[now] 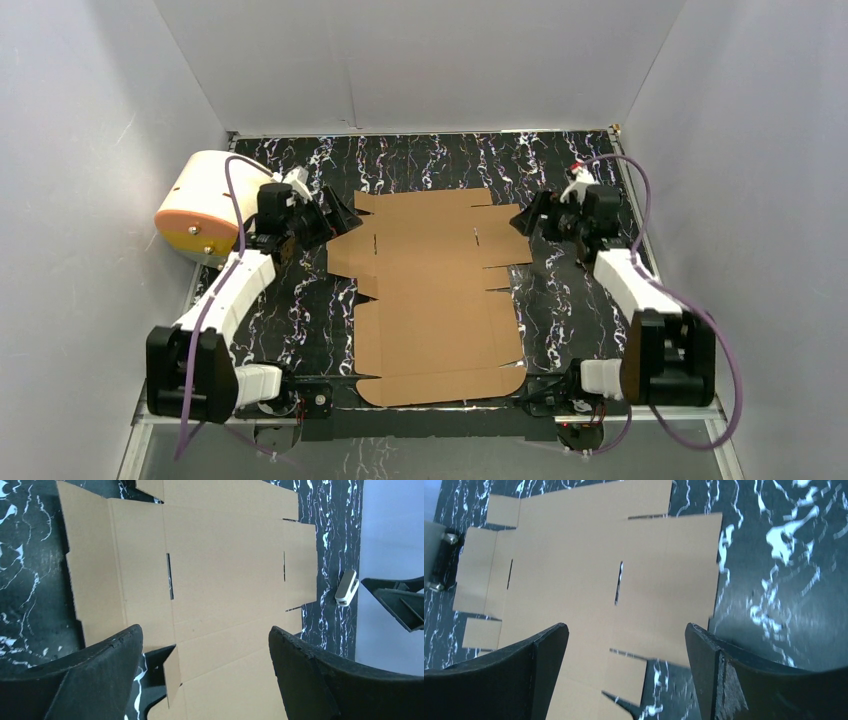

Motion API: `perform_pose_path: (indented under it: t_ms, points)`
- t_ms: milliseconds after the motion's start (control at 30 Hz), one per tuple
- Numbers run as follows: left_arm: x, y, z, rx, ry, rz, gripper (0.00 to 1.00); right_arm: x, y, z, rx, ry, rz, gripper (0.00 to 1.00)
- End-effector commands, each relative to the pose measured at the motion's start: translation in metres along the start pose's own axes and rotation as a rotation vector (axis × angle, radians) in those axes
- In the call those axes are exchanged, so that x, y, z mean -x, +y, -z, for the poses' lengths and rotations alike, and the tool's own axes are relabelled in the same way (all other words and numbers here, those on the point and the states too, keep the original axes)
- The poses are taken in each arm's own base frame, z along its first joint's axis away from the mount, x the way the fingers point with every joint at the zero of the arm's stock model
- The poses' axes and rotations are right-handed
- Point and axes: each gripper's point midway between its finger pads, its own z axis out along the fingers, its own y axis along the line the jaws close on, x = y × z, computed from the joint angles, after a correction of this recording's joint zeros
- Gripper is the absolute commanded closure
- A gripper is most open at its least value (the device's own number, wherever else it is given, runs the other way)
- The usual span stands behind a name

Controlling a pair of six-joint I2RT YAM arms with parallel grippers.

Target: Fold the paper box

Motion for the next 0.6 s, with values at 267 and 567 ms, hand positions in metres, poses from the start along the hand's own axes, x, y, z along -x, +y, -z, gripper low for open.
perform_pose_path:
  t_ms: [267, 567]
  points:
    - [0.012, -0.012, -0.059, 0.023, 0.056, -0.021, 0.08, 0.046, -0.002, -0.112, -0.126, 0.059, 0.181, 0.03]
    - [-0.001, -0.007, -0.089, 0.083, 0.103, -0.079, 0.08, 0.039, -0.015, -0.167, -0.323, 0.148, 0.331, 0.02]
